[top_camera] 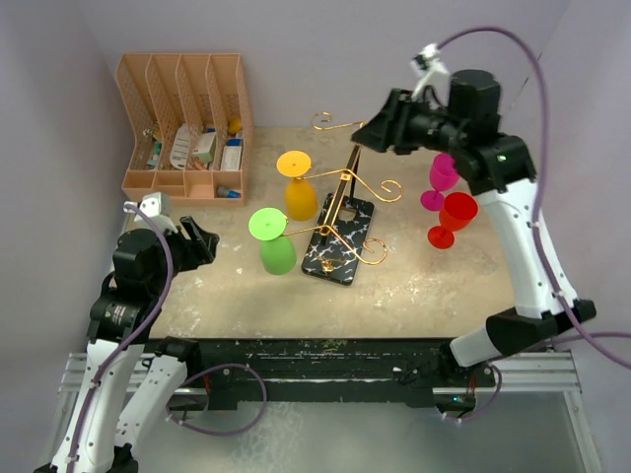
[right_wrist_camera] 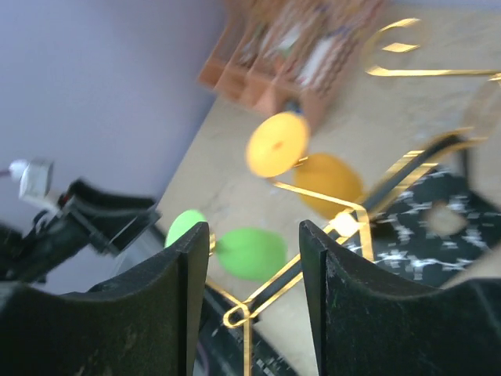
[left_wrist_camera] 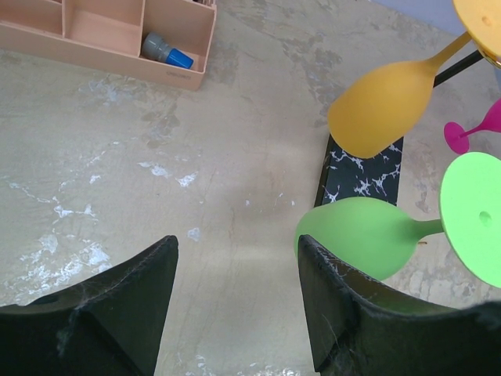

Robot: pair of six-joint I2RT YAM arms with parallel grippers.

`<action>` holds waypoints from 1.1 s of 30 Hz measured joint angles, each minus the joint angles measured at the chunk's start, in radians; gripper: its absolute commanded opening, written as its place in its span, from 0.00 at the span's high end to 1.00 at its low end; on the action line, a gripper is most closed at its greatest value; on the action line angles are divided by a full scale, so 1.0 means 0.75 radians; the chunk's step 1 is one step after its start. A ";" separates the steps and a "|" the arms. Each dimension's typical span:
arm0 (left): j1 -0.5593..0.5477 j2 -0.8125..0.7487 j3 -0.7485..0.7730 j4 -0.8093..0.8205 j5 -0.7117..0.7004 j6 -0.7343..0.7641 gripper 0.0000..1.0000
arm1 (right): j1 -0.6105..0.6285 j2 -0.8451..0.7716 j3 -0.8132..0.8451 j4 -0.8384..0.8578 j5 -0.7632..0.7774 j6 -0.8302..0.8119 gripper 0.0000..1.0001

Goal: Take the wine glass off the wine glass rack

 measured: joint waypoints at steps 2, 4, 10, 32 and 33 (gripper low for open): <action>0.000 -0.005 -0.002 0.000 0.006 0.000 0.34 | 0.112 0.062 0.004 0.018 -0.085 0.013 0.49; 0.000 -0.009 -0.004 0.006 0.017 0.000 0.34 | 0.200 0.128 0.004 0.021 -0.129 0.017 0.49; 0.000 -0.019 -0.024 0.031 0.082 0.002 0.34 | 0.400 0.314 0.005 0.002 -0.187 0.015 0.49; 0.000 -0.004 -0.041 0.080 0.191 0.016 0.34 | 0.570 0.453 0.008 -0.037 -0.152 -0.002 0.51; 0.000 -0.004 -0.042 0.080 0.191 0.016 0.34 | 0.572 0.462 0.008 -0.039 -0.151 -0.003 0.51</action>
